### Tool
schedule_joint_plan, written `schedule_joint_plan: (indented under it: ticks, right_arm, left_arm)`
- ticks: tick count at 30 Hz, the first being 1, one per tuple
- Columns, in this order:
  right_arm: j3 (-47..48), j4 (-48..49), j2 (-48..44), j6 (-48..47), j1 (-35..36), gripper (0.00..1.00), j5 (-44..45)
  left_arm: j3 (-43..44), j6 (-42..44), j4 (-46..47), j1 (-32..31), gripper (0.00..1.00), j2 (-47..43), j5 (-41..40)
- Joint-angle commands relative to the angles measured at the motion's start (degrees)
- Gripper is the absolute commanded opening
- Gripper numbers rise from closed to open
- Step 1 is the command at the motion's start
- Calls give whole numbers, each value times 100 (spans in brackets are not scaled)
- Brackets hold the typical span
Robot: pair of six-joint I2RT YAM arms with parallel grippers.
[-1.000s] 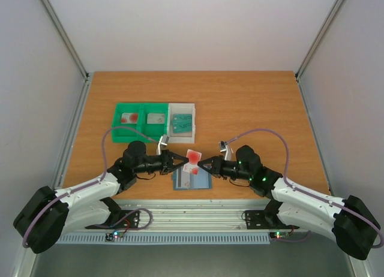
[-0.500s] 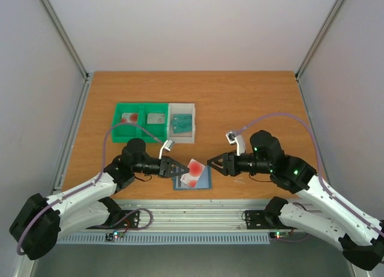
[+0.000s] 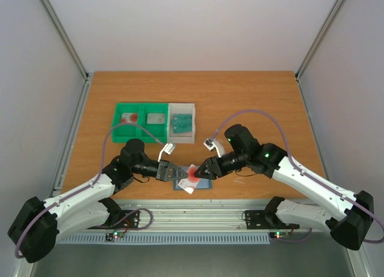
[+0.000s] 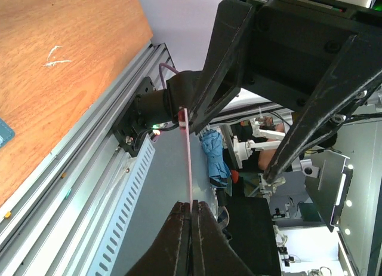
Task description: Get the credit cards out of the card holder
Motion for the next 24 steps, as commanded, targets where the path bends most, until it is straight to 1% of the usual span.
schedule_joint_plan:
  ticks: [1,7,13,17,21,24]
  right_arm:
    - [-5,355,215,-107,34,49,-636]
    - [37,318,348,-173,34,49,-479]
    - [429,-125,152,-342,27,50,61]
    - [547,-317,379,-507,30,53,-51]
    - [505,-247,616,-596,26,53,-237]
    - [504,-142,626,-594,26,51,-342]
  left_arm:
    - [-77,73,373,-15,1,-94,234]
    - [-204,-280,946,-13,0,-73,393]
    - [-177,-253,848,-17,0,-61,386]
    - [-162,-263,870,-12,0,-87,389]
    - [-173,-282,911,-16,1,-109,405]
    - [-194,-283,931,-17,0,-113,399]
